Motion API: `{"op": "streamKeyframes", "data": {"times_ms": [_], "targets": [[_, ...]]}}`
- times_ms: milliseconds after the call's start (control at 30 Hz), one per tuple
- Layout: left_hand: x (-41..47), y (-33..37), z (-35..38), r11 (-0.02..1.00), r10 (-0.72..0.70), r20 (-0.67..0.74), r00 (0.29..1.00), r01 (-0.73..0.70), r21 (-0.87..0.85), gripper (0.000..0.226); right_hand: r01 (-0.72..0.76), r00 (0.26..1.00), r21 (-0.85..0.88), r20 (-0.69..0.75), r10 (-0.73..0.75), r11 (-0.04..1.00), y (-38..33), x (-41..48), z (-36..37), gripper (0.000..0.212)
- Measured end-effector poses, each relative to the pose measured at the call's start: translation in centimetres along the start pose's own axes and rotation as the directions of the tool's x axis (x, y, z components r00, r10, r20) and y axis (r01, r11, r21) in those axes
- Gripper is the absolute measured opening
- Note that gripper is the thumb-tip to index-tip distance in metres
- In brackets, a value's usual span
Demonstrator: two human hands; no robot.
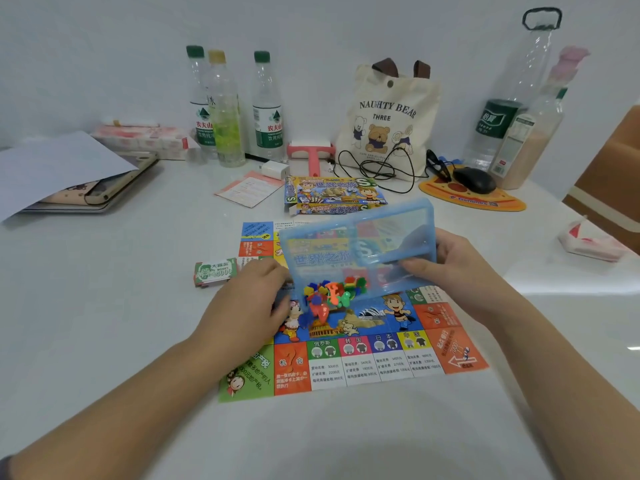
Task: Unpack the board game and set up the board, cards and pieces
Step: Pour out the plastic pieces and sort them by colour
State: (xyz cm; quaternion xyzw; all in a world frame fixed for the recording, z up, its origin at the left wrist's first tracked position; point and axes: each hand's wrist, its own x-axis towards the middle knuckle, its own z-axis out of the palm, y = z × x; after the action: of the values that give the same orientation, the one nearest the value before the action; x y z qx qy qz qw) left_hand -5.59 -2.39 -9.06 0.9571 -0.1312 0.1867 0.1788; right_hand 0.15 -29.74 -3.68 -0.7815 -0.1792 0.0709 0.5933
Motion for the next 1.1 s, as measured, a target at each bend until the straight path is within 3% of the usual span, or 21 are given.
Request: {"op": "streamKeyframes", "data": {"times_ms": [167, 433, 633, 800, 967, 1100], "targets": [[0.0, -0.4, -0.2, 0.985, 0.119, 0.052, 0.992, -0.124, 0.119, 0.022, 0.041, 0.999, -0.01, 0.029, -0.04, 0.999, -0.2, -0.2, 0.0, 0.01], [0.1, -0.3, -1.1, 0.982, 0.139, 0.071, 0.988, -0.147, 0.12, 0.013, 0.137, 0.99, 0.023, 0.006, -0.137, 0.99, -0.7, -0.5, 0.6, 0.022], [-0.1, -0.1, -1.1, 0.998, 0.057, -0.04, 0.998, -0.059, -0.033, 0.016, 0.191, 0.981, 0.033, -0.029, -0.19, 0.981, -0.4, -0.3, 0.4, 0.028], [0.0, -0.3, -1.2, 0.983, 0.042, -0.021, 0.999, -0.045, -0.177, 0.029, 0.213, 0.976, 0.044, -0.045, -0.211, 0.976, -0.1, -0.2, 0.2, 0.028], [0.0, -0.1, -1.5, 0.985, 0.068, -0.127, 0.99, -0.087, -0.146, 0.041, 0.202, 0.979, 0.023, -0.043, -0.201, 0.979, 0.0, -0.2, 0.0, 0.024], [0.2, 0.1, -1.8, 0.982, 0.028, -0.136, 0.99, -0.053, -0.183, 0.033, 0.192, 0.98, 0.034, -0.062, -0.19, 0.981, 0.0, -0.3, 0.3, 0.023]]}}
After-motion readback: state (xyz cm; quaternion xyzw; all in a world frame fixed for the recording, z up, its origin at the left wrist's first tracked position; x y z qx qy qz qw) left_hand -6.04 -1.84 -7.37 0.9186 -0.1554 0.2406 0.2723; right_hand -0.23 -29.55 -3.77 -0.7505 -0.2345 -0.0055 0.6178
